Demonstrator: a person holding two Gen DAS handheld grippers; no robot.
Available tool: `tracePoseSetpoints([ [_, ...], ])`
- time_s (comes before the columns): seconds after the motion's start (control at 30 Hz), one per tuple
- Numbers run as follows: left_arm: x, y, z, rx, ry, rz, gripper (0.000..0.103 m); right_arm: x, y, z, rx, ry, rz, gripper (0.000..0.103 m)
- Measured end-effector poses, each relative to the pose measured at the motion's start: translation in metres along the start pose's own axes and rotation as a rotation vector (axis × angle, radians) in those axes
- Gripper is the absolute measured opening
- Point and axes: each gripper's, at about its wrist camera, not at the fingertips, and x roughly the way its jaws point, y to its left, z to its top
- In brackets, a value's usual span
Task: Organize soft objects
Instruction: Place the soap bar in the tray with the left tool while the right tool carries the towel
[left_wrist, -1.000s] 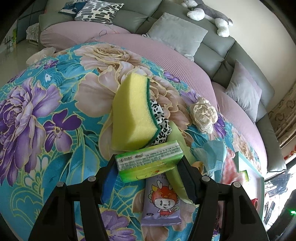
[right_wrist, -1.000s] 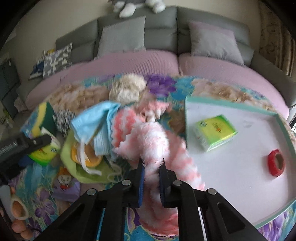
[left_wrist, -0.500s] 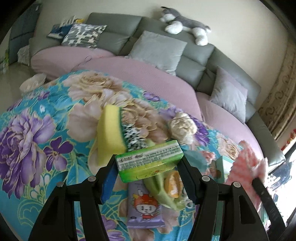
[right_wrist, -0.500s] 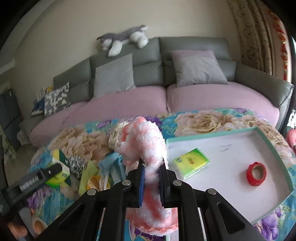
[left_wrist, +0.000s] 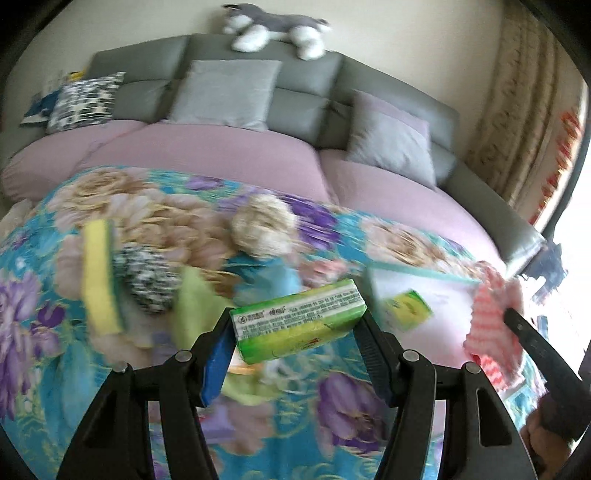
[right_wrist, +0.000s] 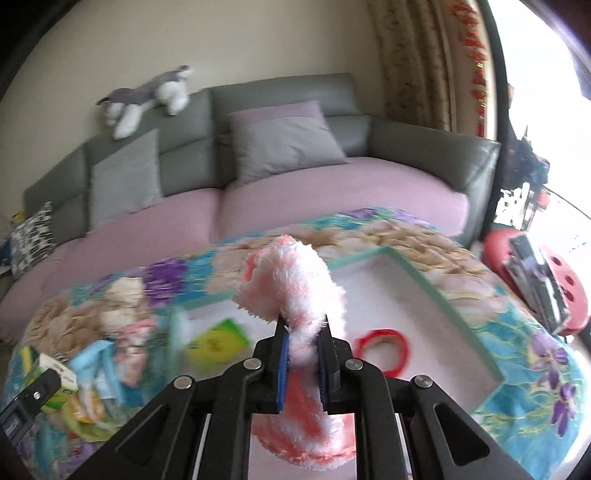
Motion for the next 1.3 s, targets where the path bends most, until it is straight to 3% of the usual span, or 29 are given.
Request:
tracePoseSetpoints([
  [0.27,0.024,-0.068,-0.003,0.126,0.092,-0.121,0.065,0.003,-0.045,0.005,0.085,0.000,-0.076,0.014],
  [0.6,0.067,-0.137,-0.012,0.280,0.165,-0.159,0.065,0.004,-0.089,0.006,0.203,0.010,-0.113,0.014],
  [0.73,0.080,-0.144,-0.022,0.307,0.195,-0.153,0.066,0.007,-0.084,0.006,0.174,0.018,-0.105,0.014],
  [1.13,0.087,-0.130,-0.025,0.252,0.222,-0.161,0.067,0.025,-0.067,-0.002,0.113,0.103,-0.094,0.017],
  [1.2,0.083,-0.128,-0.023,0.246,0.203,-0.166,0.078,0.028,-0.065,-0.003,0.103,0.119,-0.091,0.017],
  [1.3,0.079,-0.126,-0.020,0.234,0.190,-0.175,0.080,0.030,-0.061,-0.004,0.085,0.129,-0.089,0.018],
])
